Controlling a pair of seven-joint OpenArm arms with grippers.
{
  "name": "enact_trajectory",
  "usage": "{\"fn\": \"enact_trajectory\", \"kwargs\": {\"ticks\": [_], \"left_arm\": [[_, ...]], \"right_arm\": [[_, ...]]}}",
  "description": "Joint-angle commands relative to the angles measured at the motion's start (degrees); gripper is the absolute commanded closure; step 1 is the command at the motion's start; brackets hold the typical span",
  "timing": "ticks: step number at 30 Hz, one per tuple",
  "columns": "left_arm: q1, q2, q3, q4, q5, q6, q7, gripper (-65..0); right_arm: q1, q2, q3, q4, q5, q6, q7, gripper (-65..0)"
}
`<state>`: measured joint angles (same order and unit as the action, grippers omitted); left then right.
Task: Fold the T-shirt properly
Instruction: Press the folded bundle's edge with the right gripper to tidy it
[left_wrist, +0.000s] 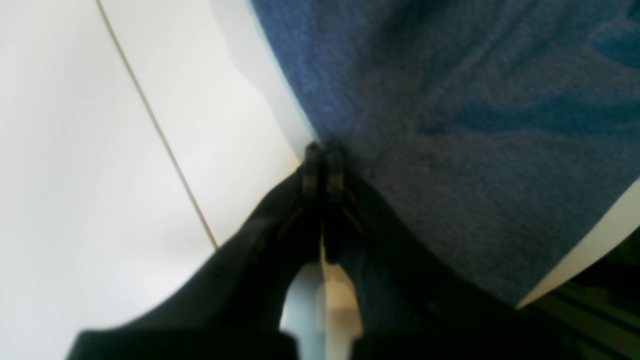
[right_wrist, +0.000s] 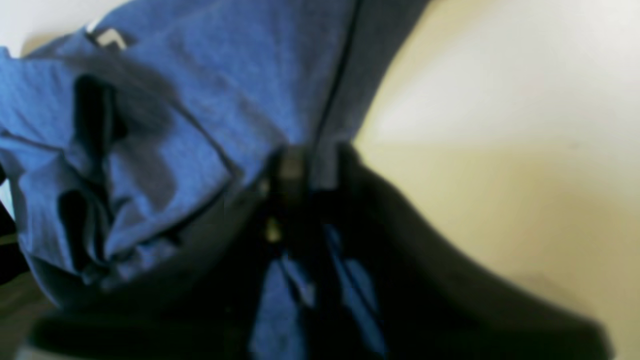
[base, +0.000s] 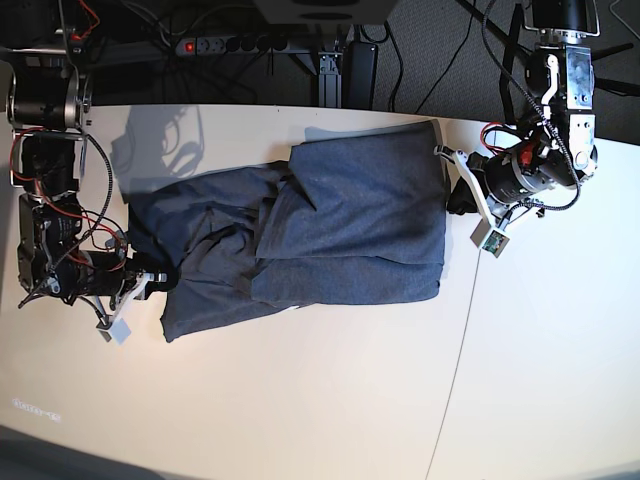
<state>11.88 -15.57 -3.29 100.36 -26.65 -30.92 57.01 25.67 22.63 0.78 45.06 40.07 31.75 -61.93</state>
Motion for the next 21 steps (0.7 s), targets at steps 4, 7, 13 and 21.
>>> {"fn": "enact_trajectory", "kwargs": {"ticks": [4,7,13,21], "left_arm": [[-0.46,-0.5,-0.17,0.83,-0.74,-1.7,-0.83,0.0],[-0.46,-0.5,-0.17,0.83,-0.76,-1.7,-0.83,0.0],[-0.46,-0.5,-0.17,0.83,-0.85,-1.73,-0.9,0.0],[-0.44,-0.46,-0.15,0.83,-3.3,-1.73,-1.01,0.0]], "right_arm": [[-0.66,-0.07,-0.44,-0.39,-8.46,1.05,-1.97,0.0],[-0.63,-0.04,-0.44,-0.39,-11.96,1.05,1.9,0.0],[-0.35,1.31,-0.44,0.2,-6.99,1.07,4.46,0.0],[-0.31,5.53,-0.42,8.09,2.62,1.09,4.0,0.0]]}}
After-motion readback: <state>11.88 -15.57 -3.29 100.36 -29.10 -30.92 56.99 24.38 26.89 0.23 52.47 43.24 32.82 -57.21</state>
